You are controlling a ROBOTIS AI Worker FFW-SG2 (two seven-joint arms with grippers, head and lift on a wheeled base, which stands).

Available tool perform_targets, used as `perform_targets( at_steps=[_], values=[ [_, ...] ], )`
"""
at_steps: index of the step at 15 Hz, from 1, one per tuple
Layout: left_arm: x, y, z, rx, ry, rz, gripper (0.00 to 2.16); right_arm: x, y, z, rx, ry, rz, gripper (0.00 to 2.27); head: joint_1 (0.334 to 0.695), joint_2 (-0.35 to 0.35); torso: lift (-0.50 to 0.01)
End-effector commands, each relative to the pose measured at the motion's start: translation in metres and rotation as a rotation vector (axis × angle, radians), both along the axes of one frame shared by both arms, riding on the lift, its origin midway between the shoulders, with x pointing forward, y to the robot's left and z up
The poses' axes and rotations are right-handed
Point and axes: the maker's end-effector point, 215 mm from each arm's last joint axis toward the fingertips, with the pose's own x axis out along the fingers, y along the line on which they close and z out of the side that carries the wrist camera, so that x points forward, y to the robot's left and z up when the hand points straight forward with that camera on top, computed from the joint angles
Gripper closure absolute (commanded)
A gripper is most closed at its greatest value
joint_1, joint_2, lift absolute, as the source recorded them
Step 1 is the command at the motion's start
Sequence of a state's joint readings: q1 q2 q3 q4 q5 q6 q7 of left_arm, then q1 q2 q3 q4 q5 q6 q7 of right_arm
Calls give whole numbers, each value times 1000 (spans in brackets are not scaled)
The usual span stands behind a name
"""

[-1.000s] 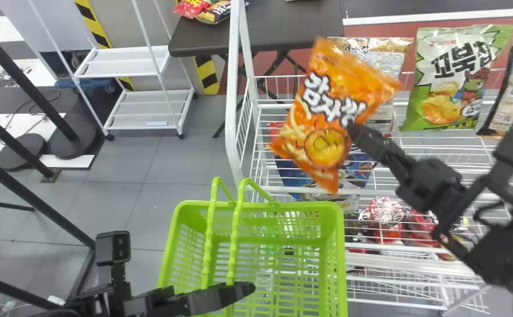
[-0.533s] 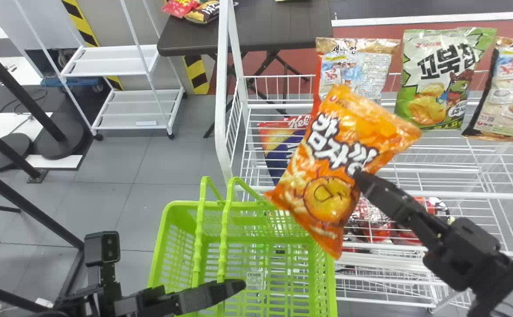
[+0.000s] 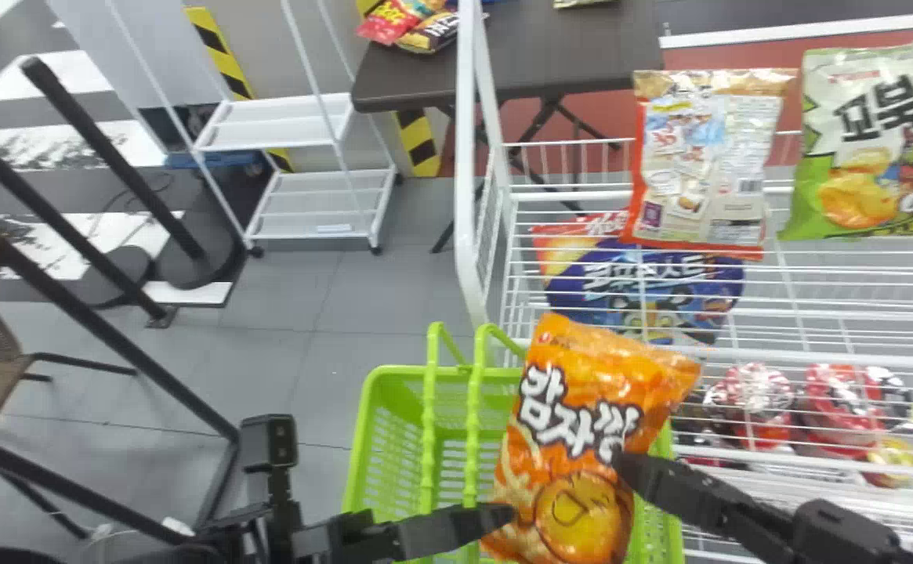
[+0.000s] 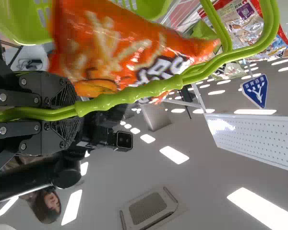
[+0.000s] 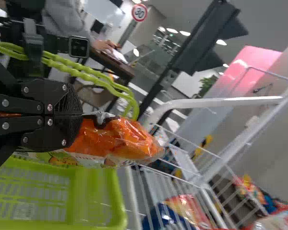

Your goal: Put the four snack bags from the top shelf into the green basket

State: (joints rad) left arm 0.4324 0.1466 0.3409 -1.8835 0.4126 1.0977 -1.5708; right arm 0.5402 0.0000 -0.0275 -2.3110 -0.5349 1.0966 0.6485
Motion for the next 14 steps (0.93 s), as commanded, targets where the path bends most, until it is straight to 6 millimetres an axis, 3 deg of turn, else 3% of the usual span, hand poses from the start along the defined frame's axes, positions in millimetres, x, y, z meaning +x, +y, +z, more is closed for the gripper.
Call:
perform_targets(
  at_steps=[1,2,3,4,5,7,9,12,14],
  values=[
    [1,-2,3,-10,-8,-8,2145,-8,33,-29,-82,45,90,2240,695,316,0],
    [1,-3,4,-12,-8,-11,2145,-8,47,-42,-106,54,124,2186,695,341,0],
    [2,-3,4,-13,-6,-12,2145,-4,57,-53,-124,67,140,1740,695,350,0],
    [2,-4,4,-13,-6,-11,2145,-1,61,-59,-143,68,146,734,695,350,0],
    [2,-4,4,-13,-8,-11,2145,9,62,-62,-183,31,124,-2,695,350,0],
    [3,-2,3,-12,-4,-6,2145,14,62,-53,-178,5,116,9,695,350,0],
    [2,-2,3,-11,-3,-7,2145,21,46,-34,-164,-28,75,49,695,350,0],
    [2,-3,3,-15,-2,-8,2145,55,-10,-5,-139,-75,-54,49,695,350,0],
    [1,-3,3,-15,-2,-9,2145,87,-49,14,-121,-107,-137,49,695,285,0]
  ],
)
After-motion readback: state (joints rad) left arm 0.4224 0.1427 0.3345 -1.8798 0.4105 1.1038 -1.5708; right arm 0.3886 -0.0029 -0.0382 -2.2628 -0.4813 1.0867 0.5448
